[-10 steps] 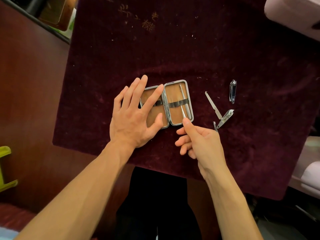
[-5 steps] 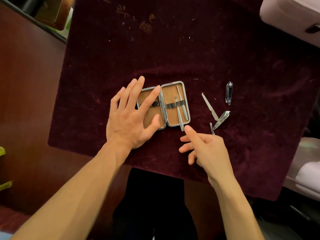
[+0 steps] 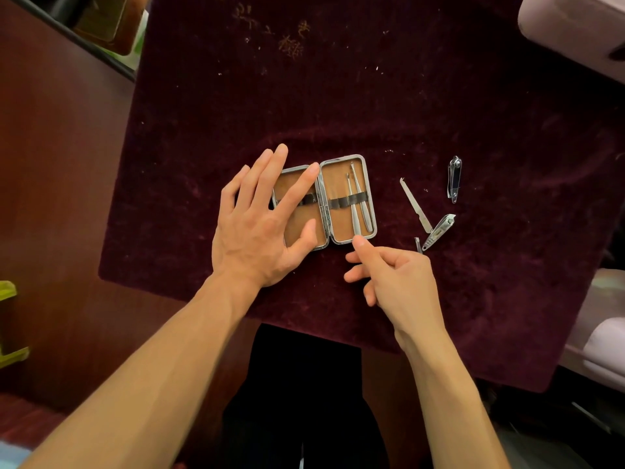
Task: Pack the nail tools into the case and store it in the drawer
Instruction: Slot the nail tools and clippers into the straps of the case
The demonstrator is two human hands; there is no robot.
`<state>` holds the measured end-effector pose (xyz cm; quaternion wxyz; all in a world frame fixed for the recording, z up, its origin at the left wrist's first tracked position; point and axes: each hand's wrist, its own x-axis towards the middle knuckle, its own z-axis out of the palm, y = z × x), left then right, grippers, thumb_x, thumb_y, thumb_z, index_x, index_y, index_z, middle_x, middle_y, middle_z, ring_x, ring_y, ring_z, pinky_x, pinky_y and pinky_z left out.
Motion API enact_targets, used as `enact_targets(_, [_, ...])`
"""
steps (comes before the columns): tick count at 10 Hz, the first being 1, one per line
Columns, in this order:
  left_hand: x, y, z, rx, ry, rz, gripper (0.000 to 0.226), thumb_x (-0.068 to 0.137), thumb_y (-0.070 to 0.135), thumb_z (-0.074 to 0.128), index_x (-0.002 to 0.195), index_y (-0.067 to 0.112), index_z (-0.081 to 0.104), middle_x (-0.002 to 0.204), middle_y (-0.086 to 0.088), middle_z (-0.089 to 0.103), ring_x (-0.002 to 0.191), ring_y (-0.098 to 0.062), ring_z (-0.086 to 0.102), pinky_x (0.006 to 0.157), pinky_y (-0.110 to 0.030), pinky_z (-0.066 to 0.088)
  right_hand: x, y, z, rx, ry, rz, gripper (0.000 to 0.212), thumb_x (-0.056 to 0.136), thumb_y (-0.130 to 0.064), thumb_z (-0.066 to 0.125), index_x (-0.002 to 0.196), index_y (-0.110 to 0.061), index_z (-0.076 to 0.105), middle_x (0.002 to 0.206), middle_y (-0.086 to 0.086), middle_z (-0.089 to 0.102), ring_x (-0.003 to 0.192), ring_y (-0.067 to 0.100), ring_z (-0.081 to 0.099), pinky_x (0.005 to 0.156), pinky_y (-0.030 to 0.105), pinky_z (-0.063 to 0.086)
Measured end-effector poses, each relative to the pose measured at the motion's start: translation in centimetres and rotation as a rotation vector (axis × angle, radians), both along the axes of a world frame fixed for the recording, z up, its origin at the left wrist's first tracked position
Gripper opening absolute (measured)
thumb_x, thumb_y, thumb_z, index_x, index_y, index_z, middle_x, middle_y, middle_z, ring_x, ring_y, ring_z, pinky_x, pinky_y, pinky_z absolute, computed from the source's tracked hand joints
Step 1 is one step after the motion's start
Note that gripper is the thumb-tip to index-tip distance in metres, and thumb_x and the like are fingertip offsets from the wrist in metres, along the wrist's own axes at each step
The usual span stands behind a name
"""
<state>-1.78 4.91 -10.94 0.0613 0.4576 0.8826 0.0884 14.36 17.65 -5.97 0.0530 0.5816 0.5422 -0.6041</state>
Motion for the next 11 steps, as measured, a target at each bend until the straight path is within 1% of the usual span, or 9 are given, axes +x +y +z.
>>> enact_targets(2, [0.05,-0.01,0.00,-0.005,-0.002,0.004,0.070,0.095,0.054,0.047,0.161,0.036,0.032,0.169,-0.009,0.028,0.157,-0.026,0.028,0.124,-0.047,0.027,-0.88,0.29,-0.25,0.003,-0.006,-0.025,0.037,0.101,-0.044,0.070,0.076,-0.021,0.082,0.065,-0.001,0.080,0.032,0.000,0.048,0.049,0.010,0.051])
enact_targets(7, [0.03,-0.06,-0.27,0.000,0.009,0.006,0.070,0.095,0.055,0.047,0.161,0.037,0.031,0.170,-0.008,0.027,0.157,-0.025,0.027,0.124,-0.045,0.025,-1.30,-0.07,-0.46,0.027,0.000,-0.070,0.039,0.100,-0.047,0.071,0.072,-0.022,0.082,0.062,0.000,0.079,0.032,-0.001,0.049,0.050,0.011,0.051])
enact_targets(9, [0.04,-0.07,-0.25,-0.002,0.012,0.007,0.070,0.095,0.055,0.048,0.161,0.037,0.031,0.170,-0.008,0.027,0.157,-0.025,0.028,0.124,-0.045,0.026,-1.35,-0.12,-0.37,0.033,-0.005,-0.068,0.041,0.100,-0.049,0.070,0.072,-0.022,0.082,0.061,0.000,0.079,0.032,-0.001,0.049,0.048,0.008,0.049])
enact_targets(11, [0.06,-0.05,-0.20,-0.002,0.013,0.005,0.070,0.095,0.055,0.048,0.161,0.037,0.031,0.170,-0.008,0.027,0.156,-0.025,0.028,0.124,-0.045,0.026,-1.24,0.26,0.12,-0.033,-0.022,-0.078,0.052,0.103,-0.059,0.059,0.077,-0.021,0.083,0.067,0.000,0.081,0.034,0.000,0.050,0.043,0.008,0.043])
